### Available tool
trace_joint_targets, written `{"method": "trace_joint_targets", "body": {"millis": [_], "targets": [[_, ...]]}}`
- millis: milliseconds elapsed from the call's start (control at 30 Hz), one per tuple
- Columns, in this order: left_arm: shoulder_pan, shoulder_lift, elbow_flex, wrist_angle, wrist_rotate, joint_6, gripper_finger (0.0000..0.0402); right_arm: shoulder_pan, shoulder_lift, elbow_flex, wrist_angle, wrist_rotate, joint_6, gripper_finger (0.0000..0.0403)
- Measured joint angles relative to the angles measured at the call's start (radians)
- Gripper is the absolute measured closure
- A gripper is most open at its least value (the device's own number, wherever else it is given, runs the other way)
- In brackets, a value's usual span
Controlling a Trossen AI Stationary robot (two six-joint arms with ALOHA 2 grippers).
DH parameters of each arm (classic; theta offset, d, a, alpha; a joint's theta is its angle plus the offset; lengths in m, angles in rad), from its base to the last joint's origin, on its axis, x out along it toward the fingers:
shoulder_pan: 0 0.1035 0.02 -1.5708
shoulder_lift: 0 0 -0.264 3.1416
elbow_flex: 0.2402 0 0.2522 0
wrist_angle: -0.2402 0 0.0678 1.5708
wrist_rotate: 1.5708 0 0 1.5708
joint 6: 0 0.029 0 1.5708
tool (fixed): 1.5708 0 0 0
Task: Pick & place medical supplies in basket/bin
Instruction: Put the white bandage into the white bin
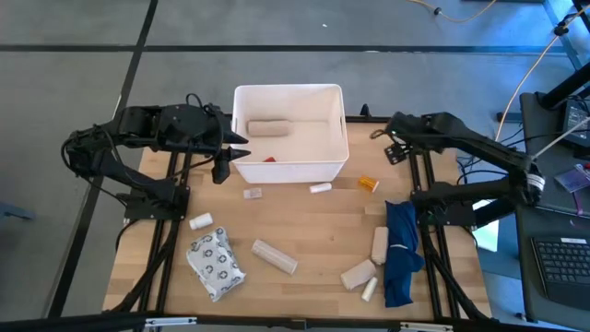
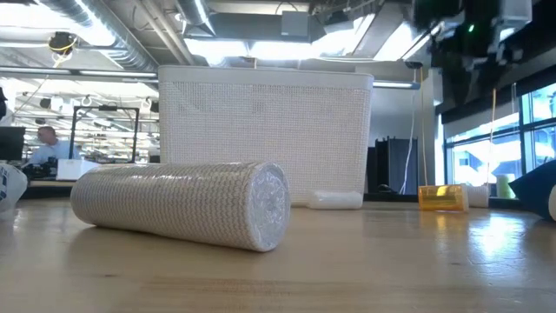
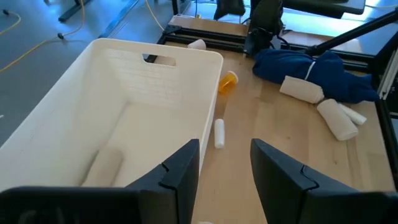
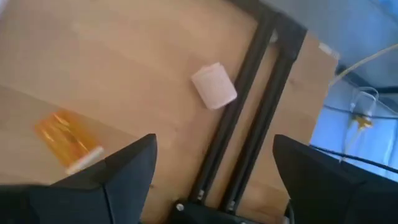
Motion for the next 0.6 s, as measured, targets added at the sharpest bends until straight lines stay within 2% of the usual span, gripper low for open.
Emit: {"method": "trace_joint_targets", "body": {"millis": [133,333,500,600], "targets": [[0.000,0.000,0.000,-0.002,0.000,-0.002,0.0265,-0.094,0.068,-0.069,0.068,-0.018,-0.112,0.0083],[0.000,0.000,0.000,-0.025,0.000,-0.025,0.0265,-0.217,0.150,-0.182,0.258,-0.044,-0.261,0.0088],[0.000,0.000,0.000,-0.049,0.000,-0.037,0.0265,-0.292,0.216,-0.267,0.430,-0.044,-0.361,0.0111],[0.000,0.000,0.000,-0.048,0.000,-0.037,0.0265,-0.293,0.246,-0.281,0.462,0.003,-0.355,0.0129]]}}
